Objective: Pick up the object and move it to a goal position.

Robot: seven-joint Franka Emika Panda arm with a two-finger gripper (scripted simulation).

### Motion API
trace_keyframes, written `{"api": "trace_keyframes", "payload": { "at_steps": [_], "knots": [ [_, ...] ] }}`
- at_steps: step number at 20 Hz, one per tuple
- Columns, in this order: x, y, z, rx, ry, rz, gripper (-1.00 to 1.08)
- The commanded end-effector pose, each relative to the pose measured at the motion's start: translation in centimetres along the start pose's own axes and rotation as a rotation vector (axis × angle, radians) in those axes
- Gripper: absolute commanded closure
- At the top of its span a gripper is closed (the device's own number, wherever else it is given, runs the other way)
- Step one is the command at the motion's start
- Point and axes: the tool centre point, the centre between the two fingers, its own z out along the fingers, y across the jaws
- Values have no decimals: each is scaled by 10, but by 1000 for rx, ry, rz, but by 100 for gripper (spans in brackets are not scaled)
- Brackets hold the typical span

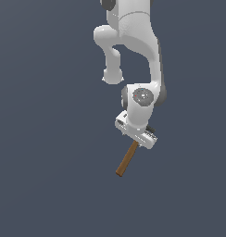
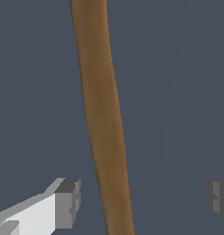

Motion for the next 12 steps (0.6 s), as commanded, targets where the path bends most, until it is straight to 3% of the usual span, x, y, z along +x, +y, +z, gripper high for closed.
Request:
{"api": "trace_keyframes", "payload": {
  "at_steps": [1,12],
  "knots": [
    [0,0,7,-1,-1,1,-92],
    [0,0,47,0,0,4,-92]
  ]
}}
